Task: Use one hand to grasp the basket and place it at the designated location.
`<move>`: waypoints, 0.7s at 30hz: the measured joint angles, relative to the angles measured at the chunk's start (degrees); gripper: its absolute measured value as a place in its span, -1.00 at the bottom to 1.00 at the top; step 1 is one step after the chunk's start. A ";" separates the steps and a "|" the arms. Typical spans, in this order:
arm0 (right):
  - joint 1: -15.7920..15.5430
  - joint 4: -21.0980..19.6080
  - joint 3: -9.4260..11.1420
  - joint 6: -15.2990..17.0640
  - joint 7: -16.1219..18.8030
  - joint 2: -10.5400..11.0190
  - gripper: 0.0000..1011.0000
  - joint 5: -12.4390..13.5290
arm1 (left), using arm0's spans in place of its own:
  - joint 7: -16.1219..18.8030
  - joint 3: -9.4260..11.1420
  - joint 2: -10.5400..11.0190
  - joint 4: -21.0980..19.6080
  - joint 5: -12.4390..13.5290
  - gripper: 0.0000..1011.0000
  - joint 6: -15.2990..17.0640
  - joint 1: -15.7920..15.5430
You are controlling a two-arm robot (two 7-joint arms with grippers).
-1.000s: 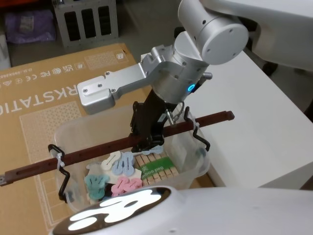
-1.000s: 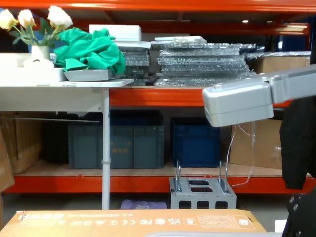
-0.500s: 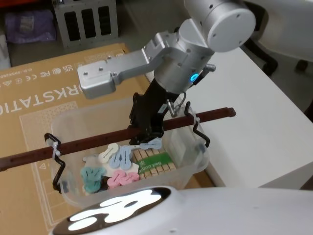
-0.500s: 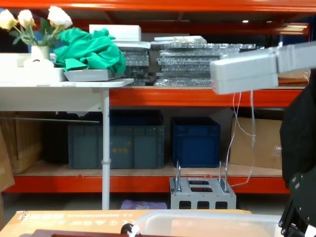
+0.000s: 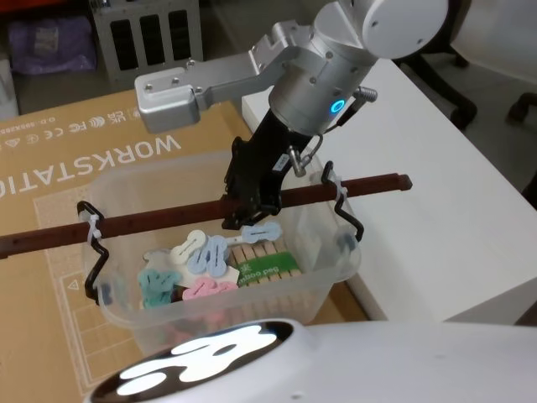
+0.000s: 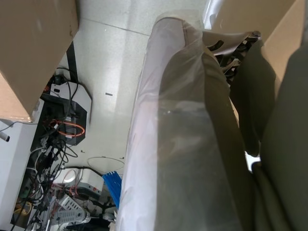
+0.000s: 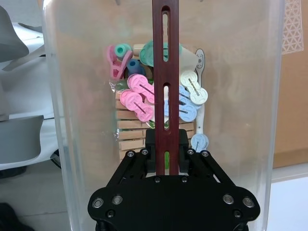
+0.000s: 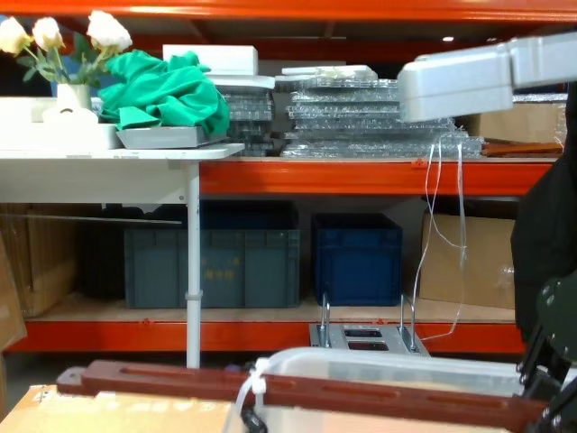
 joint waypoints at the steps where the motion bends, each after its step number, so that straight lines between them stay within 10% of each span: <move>1: 0.07 0.02 0.15 0.12 0.08 0.11 -0.53 0.28 | 0.00 0.00 0.00 0.00 0.00 -1.00 0.00 0.00; 21: 3.72 6.35 8.48 5.40 2.66 7.10 -0.53 7.83 | 0.00 0.00 0.00 0.00 0.00 -1.00 0.00 0.00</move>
